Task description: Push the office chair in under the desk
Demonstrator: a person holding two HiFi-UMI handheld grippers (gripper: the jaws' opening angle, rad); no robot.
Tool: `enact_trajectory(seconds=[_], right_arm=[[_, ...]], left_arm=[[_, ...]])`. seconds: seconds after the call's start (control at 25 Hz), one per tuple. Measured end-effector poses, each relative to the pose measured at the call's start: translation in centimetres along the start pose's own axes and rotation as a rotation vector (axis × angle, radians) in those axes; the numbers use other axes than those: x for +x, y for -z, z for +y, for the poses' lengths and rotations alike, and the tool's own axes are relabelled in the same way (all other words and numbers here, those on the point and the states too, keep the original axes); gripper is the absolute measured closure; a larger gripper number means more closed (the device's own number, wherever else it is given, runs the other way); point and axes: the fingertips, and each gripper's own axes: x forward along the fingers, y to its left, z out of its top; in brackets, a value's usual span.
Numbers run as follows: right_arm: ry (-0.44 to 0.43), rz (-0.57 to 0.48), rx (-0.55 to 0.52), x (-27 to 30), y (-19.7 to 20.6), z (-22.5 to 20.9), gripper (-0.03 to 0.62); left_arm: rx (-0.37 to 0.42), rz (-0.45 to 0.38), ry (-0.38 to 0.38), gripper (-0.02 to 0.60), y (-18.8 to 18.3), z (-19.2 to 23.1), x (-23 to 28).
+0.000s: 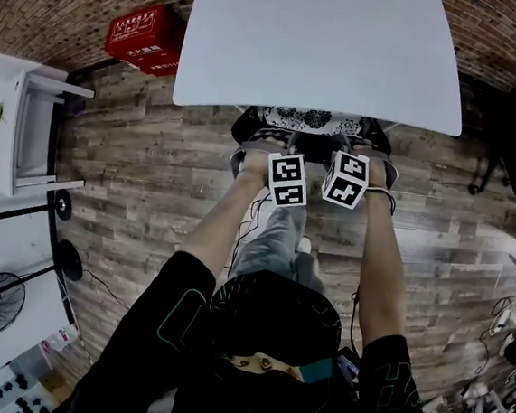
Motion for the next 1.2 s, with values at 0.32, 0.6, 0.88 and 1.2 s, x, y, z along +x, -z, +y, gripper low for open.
enact_trajectory(seconds=[0.32, 0.6, 0.88, 1.2], right_arm=[[-0.021, 0.005, -0.001, 0.7, 0.3, -4.0, 0.419], [-0.022, 0.006, 0.005, 1.0, 0.9, -5.8, 0.412], [-0.04, 0.025, 0.033, 1.1, 0.9, -5.8, 0.395], [-0.122, 0.015, 0.198, -0.4, 0.1, -5.3, 0.299]], left_arm=[[-0.005, -0.028, -0.025, 0.492, -0.1, 4.0, 1.3], [-0.009, -0.033, -0.04, 0.497, -0.7, 5.7, 2.1], [0.001, -0.031, -0.07, 0.501, -0.7, 6.0, 2.1], [0.008, 0.017, 0.038, 0.456, -1.0, 4.7, 2.3]])
